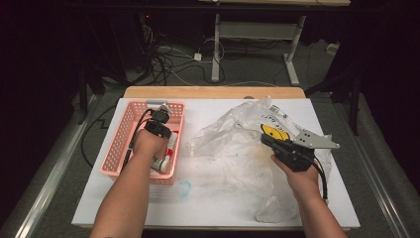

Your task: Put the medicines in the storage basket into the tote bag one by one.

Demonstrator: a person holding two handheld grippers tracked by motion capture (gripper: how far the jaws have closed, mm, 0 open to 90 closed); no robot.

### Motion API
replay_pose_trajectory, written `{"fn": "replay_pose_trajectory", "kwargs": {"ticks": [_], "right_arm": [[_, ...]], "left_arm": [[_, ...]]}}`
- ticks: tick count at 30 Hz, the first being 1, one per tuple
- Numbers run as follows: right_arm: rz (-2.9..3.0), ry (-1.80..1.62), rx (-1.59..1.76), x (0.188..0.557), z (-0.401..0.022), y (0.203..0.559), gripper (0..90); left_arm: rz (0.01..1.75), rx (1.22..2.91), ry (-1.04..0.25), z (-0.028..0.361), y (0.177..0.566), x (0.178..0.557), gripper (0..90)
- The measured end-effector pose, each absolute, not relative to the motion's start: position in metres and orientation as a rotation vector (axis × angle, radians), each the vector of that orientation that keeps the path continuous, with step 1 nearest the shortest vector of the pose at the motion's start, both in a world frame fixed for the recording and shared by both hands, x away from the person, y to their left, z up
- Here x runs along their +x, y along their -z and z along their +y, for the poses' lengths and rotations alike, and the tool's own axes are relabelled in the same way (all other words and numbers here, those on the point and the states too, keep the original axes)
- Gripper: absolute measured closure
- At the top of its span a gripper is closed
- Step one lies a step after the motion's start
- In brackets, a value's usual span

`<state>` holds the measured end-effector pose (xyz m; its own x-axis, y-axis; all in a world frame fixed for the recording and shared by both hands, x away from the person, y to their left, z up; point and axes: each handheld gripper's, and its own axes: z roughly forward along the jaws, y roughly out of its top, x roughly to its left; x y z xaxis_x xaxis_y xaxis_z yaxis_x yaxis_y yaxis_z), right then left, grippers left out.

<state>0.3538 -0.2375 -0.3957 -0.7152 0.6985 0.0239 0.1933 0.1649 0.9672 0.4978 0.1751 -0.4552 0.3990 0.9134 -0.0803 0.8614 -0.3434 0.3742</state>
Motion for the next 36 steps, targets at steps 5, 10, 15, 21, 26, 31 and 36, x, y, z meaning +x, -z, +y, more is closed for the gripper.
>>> {"fn": "replay_pose_trajectory", "kwargs": {"ticks": [5,10,15,21,26,31,36], "right_arm": [[2.026,-1.575,0.845,0.354,-0.237,0.396,90.0],[2.022,-1.574,0.839,0.354,-0.238,0.396,90.0],[2.023,-1.568,0.837,0.353,-0.236,0.395,90.0],[2.024,-1.570,0.824,0.350,-0.235,0.394,90.0],[2.030,-1.568,0.829,0.350,-0.233,0.395,90.0],[2.026,-1.569,0.830,0.350,-0.234,0.394,90.0],[2.027,-1.570,0.834,0.350,-0.235,0.395,90.0]], "left_arm": [[1.516,2.310,-0.208,0.174,0.455,0.497,87.9],[1.510,2.300,-0.236,0.181,0.441,0.489,87.8],[1.448,2.324,-0.206,0.181,0.431,0.471,87.8],[1.346,2.400,-0.085,0.179,0.433,0.448,87.8],[1.318,2.435,-0.016,0.181,0.436,0.442,87.8],[1.289,2.437,-0.004,0.177,0.435,0.441,87.8],[1.263,2.472,0.003,0.168,0.439,0.440,87.9]]}}
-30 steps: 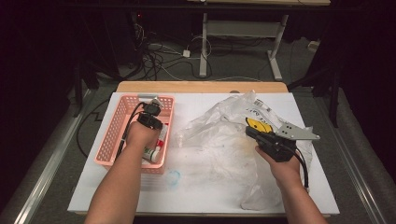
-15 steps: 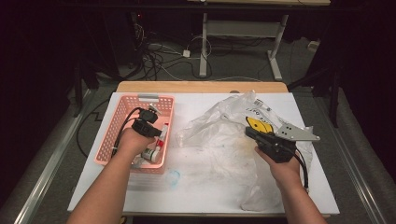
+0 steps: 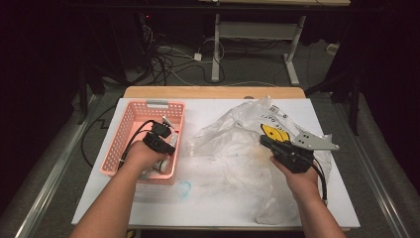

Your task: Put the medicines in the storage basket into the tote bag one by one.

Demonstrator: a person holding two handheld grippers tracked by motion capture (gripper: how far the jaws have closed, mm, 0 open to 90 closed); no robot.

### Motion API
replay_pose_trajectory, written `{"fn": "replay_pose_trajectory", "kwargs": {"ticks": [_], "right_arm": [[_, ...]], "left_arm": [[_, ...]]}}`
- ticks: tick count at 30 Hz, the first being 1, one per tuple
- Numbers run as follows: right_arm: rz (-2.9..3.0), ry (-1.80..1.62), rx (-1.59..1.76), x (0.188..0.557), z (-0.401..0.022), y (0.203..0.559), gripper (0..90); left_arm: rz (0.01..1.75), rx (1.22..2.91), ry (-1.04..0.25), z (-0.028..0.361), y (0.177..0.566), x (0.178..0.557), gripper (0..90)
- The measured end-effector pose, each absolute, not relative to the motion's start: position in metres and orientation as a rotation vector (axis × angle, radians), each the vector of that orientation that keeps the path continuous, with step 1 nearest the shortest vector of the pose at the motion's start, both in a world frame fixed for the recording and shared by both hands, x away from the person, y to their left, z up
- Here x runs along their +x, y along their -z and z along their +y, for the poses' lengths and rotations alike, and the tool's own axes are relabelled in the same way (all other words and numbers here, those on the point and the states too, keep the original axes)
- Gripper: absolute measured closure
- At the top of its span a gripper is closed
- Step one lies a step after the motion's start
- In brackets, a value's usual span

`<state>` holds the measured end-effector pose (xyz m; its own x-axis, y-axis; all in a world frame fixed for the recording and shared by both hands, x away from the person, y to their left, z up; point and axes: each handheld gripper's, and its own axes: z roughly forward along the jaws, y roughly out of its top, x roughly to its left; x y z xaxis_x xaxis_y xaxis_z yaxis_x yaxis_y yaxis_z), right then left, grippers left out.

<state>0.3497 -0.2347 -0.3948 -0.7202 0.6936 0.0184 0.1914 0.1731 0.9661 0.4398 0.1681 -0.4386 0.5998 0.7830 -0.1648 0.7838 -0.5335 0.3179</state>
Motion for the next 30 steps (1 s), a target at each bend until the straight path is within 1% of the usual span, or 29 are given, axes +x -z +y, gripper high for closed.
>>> {"fn": "replay_pose_trajectory", "kwargs": {"ticks": [3,11,16,17,19,20,22,23,24,27,30], "right_arm": [[2.026,-1.571,0.836,0.349,-0.235,0.395,90.0],[2.022,-1.573,0.842,0.350,-0.236,0.395,90.0],[2.024,-1.575,0.844,0.350,-0.235,0.395,90.0],[2.024,-1.575,0.844,0.350,-0.235,0.395,90.0],[2.024,-1.575,0.843,0.350,-0.236,0.395,90.0],[2.025,-1.577,0.843,0.350,-0.236,0.395,90.0],[2.028,-1.579,0.842,0.349,-0.235,0.394,90.0],[2.027,-1.581,0.836,0.349,-0.235,0.394,90.0],[2.029,-1.579,0.829,0.349,-0.235,0.394,90.0],[2.029,-1.581,0.828,0.349,-0.235,0.393,90.0],[2.027,-1.580,0.832,0.349,-0.235,0.393,90.0]], "left_arm": [[1.274,2.512,-0.048,0.168,0.439,0.441,87.9],[1.343,2.507,-0.118,0.184,0.436,0.442,87.8],[1.316,2.433,-0.179,0.191,0.427,0.440,87.5],[1.320,2.404,-0.193,0.193,0.425,0.441,82.5],[1.323,2.376,-0.231,0.195,0.424,0.443,69.0],[1.324,2.368,-0.244,0.195,0.425,0.444,64.3],[1.331,2.363,-0.224,0.194,0.429,0.448,51.2],[1.341,2.368,-0.211,0.193,0.432,0.450,47.0],[1.340,2.374,-0.199,0.192,0.435,0.452,43.8],[1.351,2.390,-0.197,0.189,0.442,0.458,39.7],[1.360,2.415,-0.188,0.186,0.450,0.462,39.8]]}}
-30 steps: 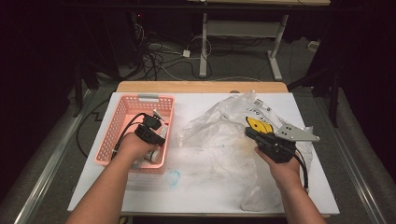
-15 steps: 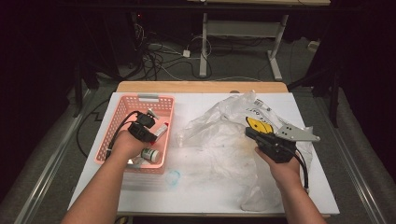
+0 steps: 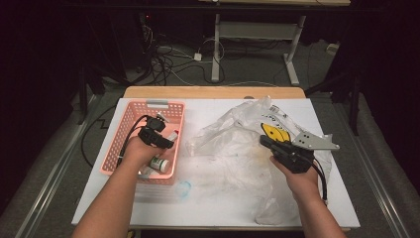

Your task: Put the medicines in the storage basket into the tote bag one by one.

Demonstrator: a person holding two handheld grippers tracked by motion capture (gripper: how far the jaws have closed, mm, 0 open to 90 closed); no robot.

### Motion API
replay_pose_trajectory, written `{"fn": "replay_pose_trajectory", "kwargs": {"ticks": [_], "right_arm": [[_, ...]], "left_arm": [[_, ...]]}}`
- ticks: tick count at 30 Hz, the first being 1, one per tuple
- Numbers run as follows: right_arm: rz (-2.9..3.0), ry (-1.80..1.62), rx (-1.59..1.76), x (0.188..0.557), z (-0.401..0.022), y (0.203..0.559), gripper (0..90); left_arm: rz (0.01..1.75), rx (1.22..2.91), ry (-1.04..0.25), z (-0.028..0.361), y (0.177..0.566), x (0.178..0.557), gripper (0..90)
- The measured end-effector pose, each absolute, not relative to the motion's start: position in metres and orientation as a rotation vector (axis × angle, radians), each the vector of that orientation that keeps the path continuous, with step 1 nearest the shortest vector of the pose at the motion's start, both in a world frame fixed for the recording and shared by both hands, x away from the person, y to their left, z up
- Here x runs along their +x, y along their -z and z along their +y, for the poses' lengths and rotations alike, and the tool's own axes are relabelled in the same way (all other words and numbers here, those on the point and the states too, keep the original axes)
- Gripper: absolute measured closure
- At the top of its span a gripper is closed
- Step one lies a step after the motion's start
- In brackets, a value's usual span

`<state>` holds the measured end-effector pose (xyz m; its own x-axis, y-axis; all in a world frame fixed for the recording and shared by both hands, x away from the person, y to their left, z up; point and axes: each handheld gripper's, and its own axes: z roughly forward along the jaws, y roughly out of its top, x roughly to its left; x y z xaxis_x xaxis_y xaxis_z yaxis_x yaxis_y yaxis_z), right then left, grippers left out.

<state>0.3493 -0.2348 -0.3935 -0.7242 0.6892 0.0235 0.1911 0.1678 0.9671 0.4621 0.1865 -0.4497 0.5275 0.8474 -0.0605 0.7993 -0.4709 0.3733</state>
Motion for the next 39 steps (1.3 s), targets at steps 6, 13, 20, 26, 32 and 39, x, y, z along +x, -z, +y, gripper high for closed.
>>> {"fn": "replay_pose_trajectory", "kwargs": {"ticks": [6,13,20,26,32,39], "right_arm": [[2.028,-1.577,0.840,0.350,-0.236,0.394,90.0],[2.033,-1.573,0.833,0.350,-0.235,0.395,90.0],[2.033,-1.581,0.833,0.349,-0.235,0.394,90.0],[2.026,-1.587,0.832,0.349,-0.237,0.394,90.0],[2.018,-1.592,0.838,0.348,-0.239,0.392,90.0],[2.014,-1.599,0.844,0.349,-0.239,0.392,90.0]], "left_arm": [[1.421,2.409,-0.163,0.187,0.456,0.467,45.0],[1.392,2.400,-0.162,0.187,0.456,0.465,65.4],[1.408,2.380,-0.137,0.188,0.456,0.466,67.4],[1.400,2.390,-0.157,0.187,0.455,0.465,67.9],[1.413,2.389,-0.157,0.189,0.453,0.464,68.0],[1.416,2.357,-0.190,0.196,0.442,0.458,68.0]]}}
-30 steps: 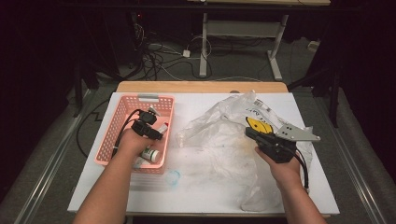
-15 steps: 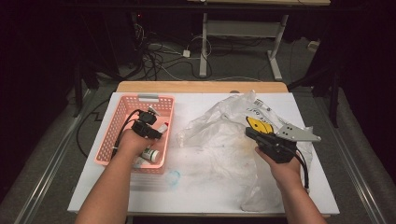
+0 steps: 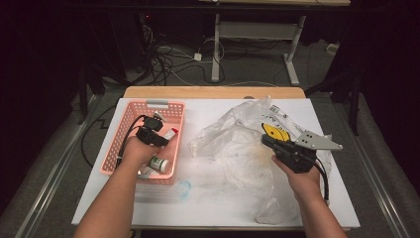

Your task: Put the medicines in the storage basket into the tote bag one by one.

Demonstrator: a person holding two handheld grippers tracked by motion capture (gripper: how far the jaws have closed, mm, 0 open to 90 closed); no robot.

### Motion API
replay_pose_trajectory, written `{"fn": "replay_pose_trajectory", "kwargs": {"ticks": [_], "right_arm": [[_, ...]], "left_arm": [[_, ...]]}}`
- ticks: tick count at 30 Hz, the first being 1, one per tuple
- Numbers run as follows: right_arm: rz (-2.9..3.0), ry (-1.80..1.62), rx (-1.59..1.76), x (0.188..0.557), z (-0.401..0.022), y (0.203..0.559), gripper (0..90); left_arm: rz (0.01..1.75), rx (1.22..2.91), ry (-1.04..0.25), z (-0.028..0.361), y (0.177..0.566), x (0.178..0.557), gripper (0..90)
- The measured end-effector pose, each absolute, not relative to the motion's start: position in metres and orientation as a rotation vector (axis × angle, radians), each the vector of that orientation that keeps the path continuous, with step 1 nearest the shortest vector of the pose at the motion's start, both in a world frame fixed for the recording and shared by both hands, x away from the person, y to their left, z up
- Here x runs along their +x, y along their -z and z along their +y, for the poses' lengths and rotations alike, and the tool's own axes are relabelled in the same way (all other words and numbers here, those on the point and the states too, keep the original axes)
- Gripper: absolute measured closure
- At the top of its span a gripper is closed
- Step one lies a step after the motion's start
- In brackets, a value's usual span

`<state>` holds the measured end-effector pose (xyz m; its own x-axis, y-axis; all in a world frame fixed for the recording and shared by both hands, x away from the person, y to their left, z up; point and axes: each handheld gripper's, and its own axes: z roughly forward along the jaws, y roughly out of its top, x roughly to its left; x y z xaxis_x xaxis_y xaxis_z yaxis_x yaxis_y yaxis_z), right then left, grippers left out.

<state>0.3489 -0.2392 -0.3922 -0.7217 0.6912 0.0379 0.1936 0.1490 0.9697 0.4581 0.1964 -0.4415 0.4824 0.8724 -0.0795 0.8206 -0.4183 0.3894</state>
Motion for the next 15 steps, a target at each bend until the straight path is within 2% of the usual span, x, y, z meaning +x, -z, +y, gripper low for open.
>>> {"fn": "replay_pose_trajectory", "kwargs": {"ticks": [15], "right_arm": [[2.001,-1.606,0.843,0.348,-0.241,0.389,90.0]], "left_arm": [[1.346,2.184,-0.255,0.219,0.415,0.419,67.9]]}}
